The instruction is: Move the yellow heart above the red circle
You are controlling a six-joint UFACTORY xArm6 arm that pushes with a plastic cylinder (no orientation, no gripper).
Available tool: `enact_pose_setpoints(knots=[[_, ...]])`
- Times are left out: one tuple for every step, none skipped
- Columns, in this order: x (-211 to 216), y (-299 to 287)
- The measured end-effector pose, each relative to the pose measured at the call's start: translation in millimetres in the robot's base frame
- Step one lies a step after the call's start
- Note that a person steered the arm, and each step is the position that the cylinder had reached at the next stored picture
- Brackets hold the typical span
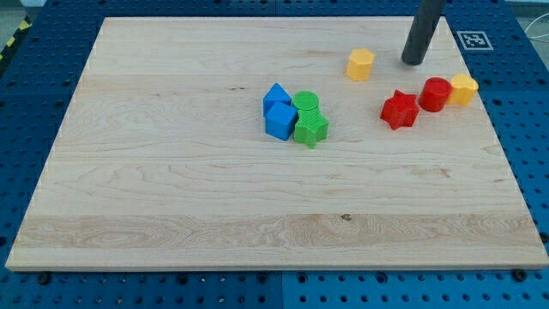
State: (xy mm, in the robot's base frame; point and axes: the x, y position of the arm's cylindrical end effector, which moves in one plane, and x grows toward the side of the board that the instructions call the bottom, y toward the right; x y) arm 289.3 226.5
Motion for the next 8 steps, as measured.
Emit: enact_pose_setpoints(knots=[[1.2,52.7],[36.0,104.6],[63.0,118.6],[65.0,108.2],[76.2,90.3],[107.8,64.9],[110.5,44.1],[86.1,43.4]])
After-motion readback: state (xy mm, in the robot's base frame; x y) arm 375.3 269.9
